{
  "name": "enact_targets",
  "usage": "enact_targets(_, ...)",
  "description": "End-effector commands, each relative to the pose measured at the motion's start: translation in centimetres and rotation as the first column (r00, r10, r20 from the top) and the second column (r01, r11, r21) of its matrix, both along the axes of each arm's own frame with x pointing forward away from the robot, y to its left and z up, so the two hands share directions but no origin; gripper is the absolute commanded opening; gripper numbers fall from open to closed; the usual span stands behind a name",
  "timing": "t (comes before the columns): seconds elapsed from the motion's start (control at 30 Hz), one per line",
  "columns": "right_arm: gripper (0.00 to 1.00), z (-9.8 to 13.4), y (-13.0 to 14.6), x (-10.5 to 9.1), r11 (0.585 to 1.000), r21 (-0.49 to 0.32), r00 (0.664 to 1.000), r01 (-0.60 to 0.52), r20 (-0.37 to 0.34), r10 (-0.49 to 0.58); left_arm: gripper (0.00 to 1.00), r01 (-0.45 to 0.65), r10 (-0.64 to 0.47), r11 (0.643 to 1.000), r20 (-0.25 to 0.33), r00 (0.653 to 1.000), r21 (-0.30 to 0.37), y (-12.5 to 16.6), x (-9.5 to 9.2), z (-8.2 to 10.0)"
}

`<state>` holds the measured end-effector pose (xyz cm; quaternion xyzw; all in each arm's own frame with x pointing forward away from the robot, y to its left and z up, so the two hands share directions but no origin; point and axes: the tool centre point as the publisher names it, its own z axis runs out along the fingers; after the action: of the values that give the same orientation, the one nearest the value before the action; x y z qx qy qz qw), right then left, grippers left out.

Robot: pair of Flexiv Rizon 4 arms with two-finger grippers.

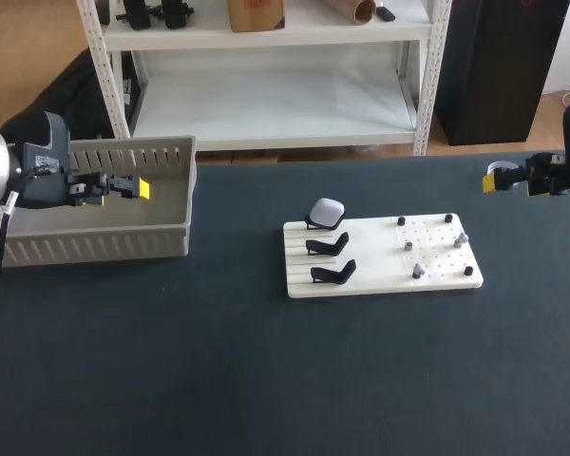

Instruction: Pick up each earbud case from the left stands, insert the matching earbuds, close the lid, and place the case in the box.

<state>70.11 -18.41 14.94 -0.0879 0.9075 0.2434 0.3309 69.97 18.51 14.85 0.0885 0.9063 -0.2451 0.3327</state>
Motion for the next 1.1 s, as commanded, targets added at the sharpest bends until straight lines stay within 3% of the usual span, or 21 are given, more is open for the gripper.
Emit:
enact_targets(0.03,1.00,0.0,0.0,0.0,1.000,0.000,1.000,-0.001,0.000,0.001,1.00,-0.001,0.001,1.000,-0.005,1.000,0.005,-0.1,0.1,0.1)
enact_targets(0.6,1.00,0.0,0.0,0.0,1.000,0.000,1.000,-0.001,0.000,0.001,1.00,-0.001,0.001,1.000,-0.005,1.000,0.005,-0.1,0.1,0.1)
enact_targets(0.63,1.00,0.0,0.0,0.0,1.000,0.000,1.000,-0.001,0.000,0.001,1.00,0.032,-0.032,0.999,0.004,0.999,0.004,-0.1,0.1,0.2)
enact_targets(0.7,1.00,0.0,0.0,0.0,1.000,0.000,1.000,-0.001,0.000,0.001,1.00,0.170,-0.168,0.985,0.098,0.981,-0.020,-0.4,0.3,0.3)
enact_targets(0.83,1.00,0.0,0.0,0.0,1.000,0.000,1.000,-0.001,0.000,0.001,1.00,0.431,-0.444,0.896,0.214,0.870,0.109,-1.2,0.1,0.6)
enact_targets(0.87,1.00,0.0,0.0,0.0,1.000,0.000,1.000,-0.001,0.000,0.001,1.00,0.490,-0.517,0.856,0.259,0.815,0.167,-1.6,-0.2,0.6)
enact_targets(0.9,1.00,0.0,0.0,0.0,1.000,0.000,1.000,-0.001,0.000,0.001,1.00,0.579,-0.605,0.796,0.287,0.743,0.179,-1.9,-0.4,0.8)
enact_targets(0.93,1.00,0.0,0.0,0.0,1.000,0.000,1.000,-0.001,0.000,0.001,1.00,0.601,-0.630,0.776,0.301,0.716,0.193,-2.0,-0.5,1.0)
enact_targets(1.03,1.00,0.0,0.0,0.0,1.000,0.000,1.000,-0.001,0.000,0.001,1.00,0.774,-0.806,0.578,0.332,0.490,0.258,-3.3,-1.9,2.3)
enact_targets(1.1,1.00,0.0,0.0,0.0,1.000,0.000,1.000,-0.001,0.000,0.001,1.00,0.774,-0.806,0.578,0.332,0.490,0.258,-3.3,-1.9,2.3)
